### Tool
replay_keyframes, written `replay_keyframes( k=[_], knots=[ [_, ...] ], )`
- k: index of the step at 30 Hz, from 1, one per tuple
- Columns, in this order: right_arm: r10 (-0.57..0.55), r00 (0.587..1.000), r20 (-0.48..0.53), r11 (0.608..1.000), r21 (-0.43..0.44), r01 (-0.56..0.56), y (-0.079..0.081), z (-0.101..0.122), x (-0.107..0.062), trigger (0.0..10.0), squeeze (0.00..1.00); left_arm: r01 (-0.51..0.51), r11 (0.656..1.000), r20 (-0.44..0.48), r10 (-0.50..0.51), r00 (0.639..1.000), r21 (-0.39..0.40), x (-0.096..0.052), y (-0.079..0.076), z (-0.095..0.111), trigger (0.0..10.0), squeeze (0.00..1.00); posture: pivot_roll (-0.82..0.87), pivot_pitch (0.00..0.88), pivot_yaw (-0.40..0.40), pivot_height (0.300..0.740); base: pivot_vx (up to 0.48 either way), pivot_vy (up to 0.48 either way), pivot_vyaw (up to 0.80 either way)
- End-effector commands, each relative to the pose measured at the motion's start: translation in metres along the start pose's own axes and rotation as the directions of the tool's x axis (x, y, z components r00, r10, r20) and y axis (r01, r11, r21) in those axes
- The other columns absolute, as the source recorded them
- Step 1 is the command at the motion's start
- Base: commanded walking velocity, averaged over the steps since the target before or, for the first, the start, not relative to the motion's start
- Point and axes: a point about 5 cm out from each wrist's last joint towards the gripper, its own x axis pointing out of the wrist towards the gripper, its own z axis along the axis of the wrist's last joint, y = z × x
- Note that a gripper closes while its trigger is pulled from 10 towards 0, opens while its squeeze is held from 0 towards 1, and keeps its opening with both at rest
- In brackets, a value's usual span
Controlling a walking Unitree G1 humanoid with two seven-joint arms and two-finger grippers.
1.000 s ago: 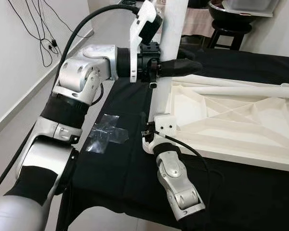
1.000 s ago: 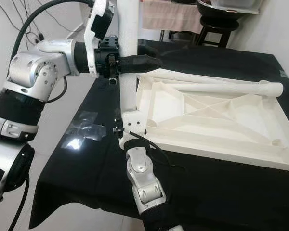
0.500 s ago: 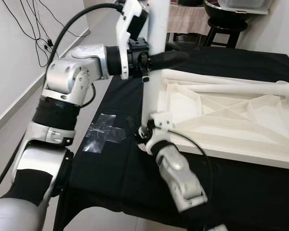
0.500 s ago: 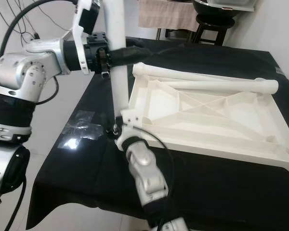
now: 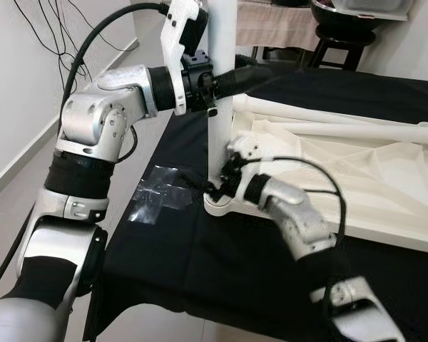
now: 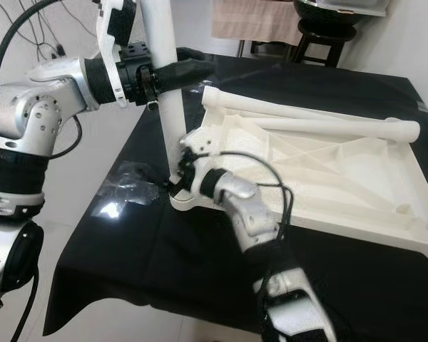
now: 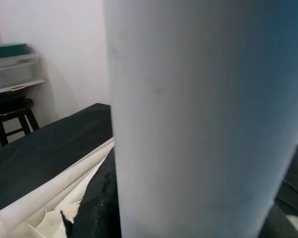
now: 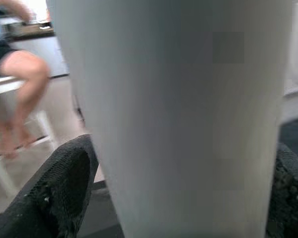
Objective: Building children table
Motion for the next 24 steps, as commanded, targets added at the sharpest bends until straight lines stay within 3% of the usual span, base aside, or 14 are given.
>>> replay_keyframes(
  k=[1, 2, 3, 5, 17, 18, 23, 24],
  knots=[
    [0.098, 0.995, 0.029, 0.995, -0.001, -0.098, 0.004, 0.005, 0.006, 5.8, 0.00, 0.060, 0.997, -0.026, -0.061, 0.998, -0.055, 0.007, -0.008, -0.011, 0.0, 0.00, 0.00, 0.140, -0.039, 0.740, 0.000, 0.000, 0.00],
    [0.135, 0.991, 0.026, 0.991, -0.008, -0.134, 0.003, 0.007, 0.006, 2.1, 0.00, 0.059, 0.997, -0.026, -0.061, 0.998, -0.056, 0.007, -0.008, -0.011, 0.0, 0.00, 0.01, 0.143, -0.039, 0.740, 0.000, 0.000, 0.00],
    [0.135, 0.991, 0.026, 0.991, -0.008, -0.134, 0.003, 0.007, 0.006, 2.1, 0.00, 0.059, 0.997, -0.026, -0.061, 0.998, -0.056, 0.007, -0.008, -0.011, 0.0, 0.00, 0.01, 0.143, -0.039, 0.740, 0.000, 0.000, 0.00],
    [0.185, 0.983, 0.019, 0.983, -0.010, -0.185, 0.001, 0.009, 0.006, 0.0, 0.00, 0.058, 0.997, -0.025, -0.059, 0.998, -0.057, 0.007, -0.009, -0.010, 0.0, 0.00, 0.01, 0.146, -0.040, 0.740, 0.000, 0.000, 0.00],
    [0.265, 0.964, -0.006, 0.964, 0.008, -0.265, -0.006, 0.005, 0.007, 0.0, 0.00, 0.046, 0.997, -0.022, -0.047, 0.999, -0.061, 0.006, -0.008, -0.009, 0.0, 0.00, 0.01, 0.154, -0.039, 0.740, 0.000, 0.000, 0.00],
    [0.224, 0.975, -0.007, 0.975, 0.007, -0.224, -0.008, 0.003, 0.007, 0.0, 0.00, 0.025, 0.999, -0.024, -0.026, 0.999, -0.044, 0.006, -0.006, -0.009, 10.0, 1.00, 0.00, 0.158, -0.040, 0.740, 0.000, 0.000, 0.00],
    [0.096, 0.995, -0.007, 0.995, 0.005, -0.096, -0.012, -0.004, 0.008, 0.0, 0.00, -0.046, 0.998, -0.025, 0.045, 0.999, -0.035, 0.007, 0.001, -0.010, 10.0, 1.00, 0.00, 0.162, -0.049, 0.740, 0.000, 0.000, 0.00],
    [-0.032, 0.999, -0.020, 0.999, 0.021, 0.033, -0.010, -0.014, 0.008, 0.0, 0.00, -0.067, 0.997, -0.030, 0.066, 0.997, -0.031, 0.006, 0.003, -0.010, 10.0, 0.00, -0.01, 0.166, -0.058, 0.740, 0.000, 0.000, 0.00]
  ],
)
